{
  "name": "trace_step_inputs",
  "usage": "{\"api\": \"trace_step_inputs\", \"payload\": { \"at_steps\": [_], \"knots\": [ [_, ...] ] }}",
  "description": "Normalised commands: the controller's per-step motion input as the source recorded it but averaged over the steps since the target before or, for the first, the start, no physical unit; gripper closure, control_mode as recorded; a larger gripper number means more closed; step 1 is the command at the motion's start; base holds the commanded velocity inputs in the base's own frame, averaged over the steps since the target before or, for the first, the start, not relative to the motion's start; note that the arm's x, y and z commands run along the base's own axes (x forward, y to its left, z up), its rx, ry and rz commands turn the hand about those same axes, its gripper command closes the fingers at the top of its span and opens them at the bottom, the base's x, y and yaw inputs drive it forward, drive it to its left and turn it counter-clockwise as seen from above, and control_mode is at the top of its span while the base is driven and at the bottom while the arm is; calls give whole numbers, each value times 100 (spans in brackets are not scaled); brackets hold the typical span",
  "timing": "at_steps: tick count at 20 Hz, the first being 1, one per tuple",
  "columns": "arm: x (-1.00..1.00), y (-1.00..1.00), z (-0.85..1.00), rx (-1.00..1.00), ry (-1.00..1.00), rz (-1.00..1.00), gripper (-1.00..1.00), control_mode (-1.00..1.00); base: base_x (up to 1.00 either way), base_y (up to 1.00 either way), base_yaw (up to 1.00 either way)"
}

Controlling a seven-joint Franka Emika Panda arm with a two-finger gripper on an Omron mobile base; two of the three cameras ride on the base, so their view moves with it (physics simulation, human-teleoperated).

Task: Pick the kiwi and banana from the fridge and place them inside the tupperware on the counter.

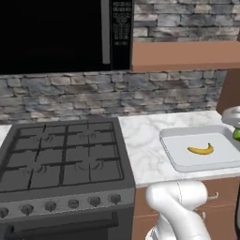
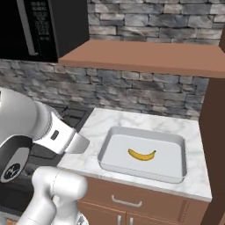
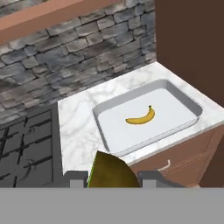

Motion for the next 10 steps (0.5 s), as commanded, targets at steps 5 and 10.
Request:
{"api": "trace_step_inputs", "payload": {
  "at_steps": [5, 10],
  "knots": [
    [12, -1, 0, 0, 9, -10, 100, -100, 25, -5, -52],
    [72, -16, -2, 2, 61, -23, 100, -100, 0, 0, 0]
  ]
}}
